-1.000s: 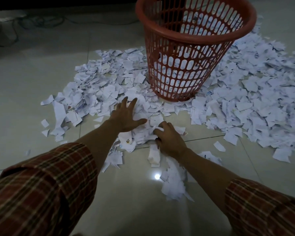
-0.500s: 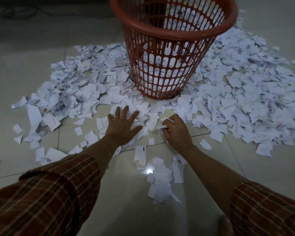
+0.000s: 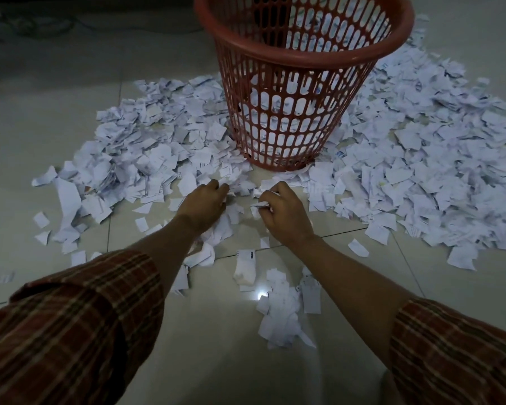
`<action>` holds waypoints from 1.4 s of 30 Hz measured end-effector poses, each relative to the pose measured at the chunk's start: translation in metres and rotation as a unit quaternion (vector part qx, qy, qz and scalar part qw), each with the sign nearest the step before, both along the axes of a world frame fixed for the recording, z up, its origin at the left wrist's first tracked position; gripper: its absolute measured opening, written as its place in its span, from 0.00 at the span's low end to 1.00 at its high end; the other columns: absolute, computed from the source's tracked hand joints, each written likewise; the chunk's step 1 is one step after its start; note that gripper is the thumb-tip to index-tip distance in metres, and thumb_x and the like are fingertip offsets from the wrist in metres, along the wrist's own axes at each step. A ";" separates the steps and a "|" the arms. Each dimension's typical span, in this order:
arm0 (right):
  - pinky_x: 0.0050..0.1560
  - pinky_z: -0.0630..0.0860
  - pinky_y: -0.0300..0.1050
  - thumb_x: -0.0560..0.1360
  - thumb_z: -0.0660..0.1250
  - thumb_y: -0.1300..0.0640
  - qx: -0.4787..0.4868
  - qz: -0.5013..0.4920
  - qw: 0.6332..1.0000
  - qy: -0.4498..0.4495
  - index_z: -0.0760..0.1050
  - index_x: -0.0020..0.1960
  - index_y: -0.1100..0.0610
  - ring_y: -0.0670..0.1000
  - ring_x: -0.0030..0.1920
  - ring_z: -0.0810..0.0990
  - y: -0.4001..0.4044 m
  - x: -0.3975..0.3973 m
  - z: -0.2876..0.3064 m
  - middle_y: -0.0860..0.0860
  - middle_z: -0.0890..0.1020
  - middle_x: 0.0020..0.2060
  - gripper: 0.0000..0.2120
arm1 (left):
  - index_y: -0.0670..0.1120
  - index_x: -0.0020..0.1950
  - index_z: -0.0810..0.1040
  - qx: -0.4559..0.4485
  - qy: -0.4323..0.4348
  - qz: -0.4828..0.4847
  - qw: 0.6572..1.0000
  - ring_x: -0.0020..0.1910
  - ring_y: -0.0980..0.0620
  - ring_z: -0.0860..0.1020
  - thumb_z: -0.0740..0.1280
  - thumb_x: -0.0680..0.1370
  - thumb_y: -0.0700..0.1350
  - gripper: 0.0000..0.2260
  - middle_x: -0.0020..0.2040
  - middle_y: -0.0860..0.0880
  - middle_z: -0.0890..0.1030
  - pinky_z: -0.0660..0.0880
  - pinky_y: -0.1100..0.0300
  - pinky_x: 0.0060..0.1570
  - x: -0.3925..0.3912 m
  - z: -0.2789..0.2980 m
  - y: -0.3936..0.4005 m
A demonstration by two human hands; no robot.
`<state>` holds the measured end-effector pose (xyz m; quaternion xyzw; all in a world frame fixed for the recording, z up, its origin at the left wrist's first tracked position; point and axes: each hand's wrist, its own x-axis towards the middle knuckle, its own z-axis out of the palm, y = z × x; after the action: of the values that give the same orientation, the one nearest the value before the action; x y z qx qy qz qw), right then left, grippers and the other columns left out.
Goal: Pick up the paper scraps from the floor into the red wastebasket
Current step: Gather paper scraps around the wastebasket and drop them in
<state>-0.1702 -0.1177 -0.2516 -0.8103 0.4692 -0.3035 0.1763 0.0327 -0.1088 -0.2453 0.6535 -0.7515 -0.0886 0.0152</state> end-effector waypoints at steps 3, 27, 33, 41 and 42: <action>0.37 0.72 0.46 0.69 0.66 0.65 -0.013 -0.006 1.000 -0.010 0.79 0.43 0.63 0.56 0.39 0.74 -0.001 0.008 0.012 0.58 0.74 0.40 0.04 | 0.40 0.65 0.71 -0.011 0.032 0.038 0.999 0.54 0.35 0.76 0.63 0.79 0.42 0.16 0.58 0.37 0.75 0.74 0.48 0.49 0.010 0.013 -0.004; 0.36 0.70 0.37 0.71 0.70 0.66 -0.220 -0.016 0.952 -0.212 0.82 0.44 0.63 0.49 0.38 0.73 -0.035 0.101 0.223 0.57 0.76 0.38 0.03 | 0.37 0.50 0.77 -0.383 0.240 0.128 0.883 0.43 0.43 0.76 0.65 0.76 0.40 0.07 0.47 0.38 0.80 0.68 0.57 0.40 0.066 0.208 -0.037; 0.36 0.64 0.26 0.73 0.69 0.63 -0.231 -0.074 0.944 -0.224 0.83 0.46 0.61 0.46 0.37 0.70 -0.058 0.071 0.255 0.56 0.76 0.37 0.05 | 0.35 0.46 0.76 -0.466 0.244 0.062 0.848 0.39 0.47 0.75 0.65 0.75 0.40 0.07 0.42 0.39 0.79 0.67 0.61 0.38 0.028 0.250 -0.058; 0.40 0.62 0.22 0.74 0.67 0.59 -0.243 -0.132 0.934 -0.225 0.83 0.48 0.60 0.47 0.39 0.71 -0.078 0.036 0.269 0.57 0.80 0.38 0.08 | 0.37 0.49 0.77 -0.509 0.274 -0.008 0.816 0.42 0.48 0.76 0.65 0.77 0.42 0.08 0.44 0.42 0.79 0.72 0.59 0.41 -0.022 0.280 -0.082; 0.40 0.62 0.22 0.74 0.67 0.59 -0.241 -0.137 0.935 -0.223 0.83 0.49 0.60 0.47 0.39 0.71 -0.081 0.033 0.269 0.57 0.80 0.38 0.08 | 0.37 0.49 0.77 -0.510 0.278 -0.013 0.814 0.42 0.48 0.76 0.65 0.77 0.42 0.08 0.44 0.42 0.79 0.72 0.58 0.41 -0.027 0.280 -0.085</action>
<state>-0.1371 -0.1988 0.0178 -0.6676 0.4373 -0.6017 0.0327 0.0059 -0.1935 0.0348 0.4900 -0.6608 0.1292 0.5536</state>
